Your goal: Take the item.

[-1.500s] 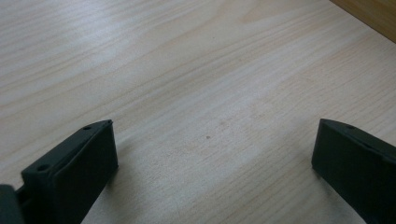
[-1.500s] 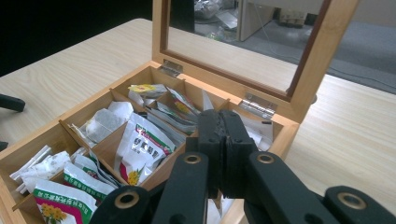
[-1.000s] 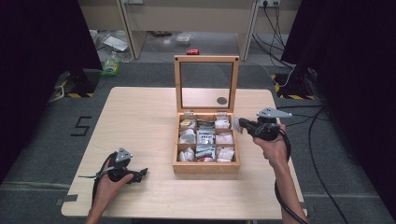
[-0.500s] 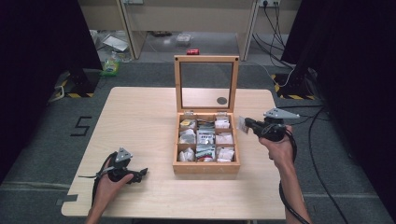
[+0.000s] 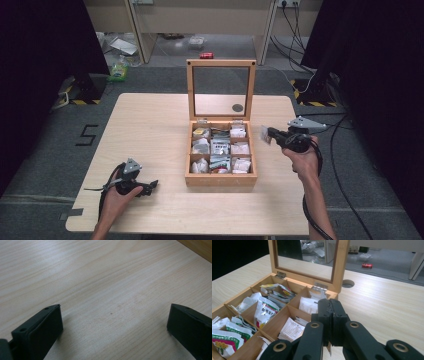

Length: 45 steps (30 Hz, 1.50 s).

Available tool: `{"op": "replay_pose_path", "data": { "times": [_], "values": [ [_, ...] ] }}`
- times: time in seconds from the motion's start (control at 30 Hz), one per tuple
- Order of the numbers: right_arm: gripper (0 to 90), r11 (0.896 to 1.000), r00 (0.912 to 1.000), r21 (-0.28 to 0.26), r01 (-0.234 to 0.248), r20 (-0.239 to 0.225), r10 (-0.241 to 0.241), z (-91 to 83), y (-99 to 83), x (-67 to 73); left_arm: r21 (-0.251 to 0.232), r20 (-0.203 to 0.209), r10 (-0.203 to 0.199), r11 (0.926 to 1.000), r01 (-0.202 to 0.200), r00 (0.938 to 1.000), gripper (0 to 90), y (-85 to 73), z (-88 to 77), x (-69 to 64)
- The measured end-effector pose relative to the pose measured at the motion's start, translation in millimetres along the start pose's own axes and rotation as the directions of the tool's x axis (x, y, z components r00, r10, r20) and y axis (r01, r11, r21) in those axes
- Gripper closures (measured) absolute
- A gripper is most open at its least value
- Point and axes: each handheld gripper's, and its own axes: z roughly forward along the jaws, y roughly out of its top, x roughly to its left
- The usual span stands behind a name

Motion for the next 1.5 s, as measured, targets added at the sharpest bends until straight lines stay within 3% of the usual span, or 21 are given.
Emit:
{"op": "replay_pose_path", "data": {
  "times": [0.7, 1.5],
  "values": [
    [88.4, 0.998, 0.9983, 0.030, -0.047, 0.037, 0.046, 2.1, -16.4, -20.2, 0.000, 0.000, 0.000, 1.0000, 0.000, 1.0000, 0.0, 0.0, 0.0, 0.0],
    [87.9, 0.993, 0.9956, 0.089, -0.083, 0.049, 0.079, 13.8, -34.4, -27.2, 0.000, 0.000, 0.000, 1.0000, 0.000, 1.0000, 0.0, 0.0, 0.0, 0.0]
  ]
}}
